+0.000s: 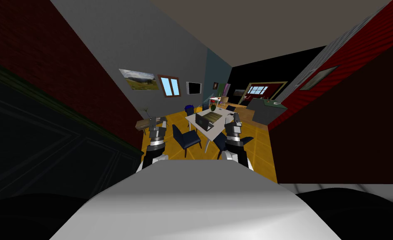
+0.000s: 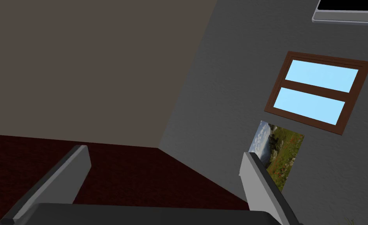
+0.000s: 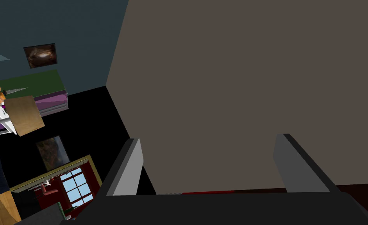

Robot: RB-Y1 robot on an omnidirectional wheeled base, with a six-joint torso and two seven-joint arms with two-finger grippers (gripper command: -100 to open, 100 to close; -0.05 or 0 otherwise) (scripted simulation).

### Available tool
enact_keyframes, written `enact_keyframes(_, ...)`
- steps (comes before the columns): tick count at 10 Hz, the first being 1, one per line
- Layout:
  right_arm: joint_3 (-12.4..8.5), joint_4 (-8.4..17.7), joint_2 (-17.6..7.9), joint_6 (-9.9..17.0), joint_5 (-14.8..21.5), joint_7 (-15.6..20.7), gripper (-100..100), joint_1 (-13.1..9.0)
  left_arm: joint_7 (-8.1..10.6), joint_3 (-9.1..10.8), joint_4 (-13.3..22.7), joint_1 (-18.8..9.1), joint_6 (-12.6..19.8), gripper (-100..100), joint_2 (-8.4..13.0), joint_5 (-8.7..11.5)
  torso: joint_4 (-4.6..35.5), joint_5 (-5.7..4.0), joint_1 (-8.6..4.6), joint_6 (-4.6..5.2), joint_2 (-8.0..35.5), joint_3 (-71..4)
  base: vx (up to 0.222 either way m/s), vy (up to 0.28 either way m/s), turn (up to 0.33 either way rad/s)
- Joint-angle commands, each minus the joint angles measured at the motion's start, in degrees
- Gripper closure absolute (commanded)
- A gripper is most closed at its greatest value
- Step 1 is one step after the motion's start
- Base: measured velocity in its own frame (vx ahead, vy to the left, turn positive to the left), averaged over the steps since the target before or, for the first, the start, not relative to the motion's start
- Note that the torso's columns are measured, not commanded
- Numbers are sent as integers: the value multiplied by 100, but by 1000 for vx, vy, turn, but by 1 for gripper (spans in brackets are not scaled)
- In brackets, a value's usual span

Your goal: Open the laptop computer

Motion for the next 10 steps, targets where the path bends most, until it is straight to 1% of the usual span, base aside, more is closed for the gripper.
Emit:
enact_keyframes(1, 0, 0, 0, 0, 0, 0, 0, 0, 0, 0, 0, 0, 0, 0, 0, 0, 235, 0, 0, 0, 232, -467, 0, 0, 0)
enact_keyframes(3, 0, -1, 0, 0, 0, 0, 0, 0, 0, 0, -1, 0, 0, 0, 0, 0, 1006, 0, 0, 0, 1003, -2014, 0, 0, 0)
enact_keyframes(9, 0, -2, 0, -1, 0, 0, 0, 0, 0, 0, -2, 0, -1, 0, 0, 0, 3537, 0, 0, 0, 3539, -7073, 0, 0, 0)
enact_keyframes(10, -48, -6, -220, -6, 87, 69, -100, -11, 0, 0, -2, 0, -1, 0, 0, 0, 3960, 0, 0, 0, 3962, -7919, -75, -11, 49)
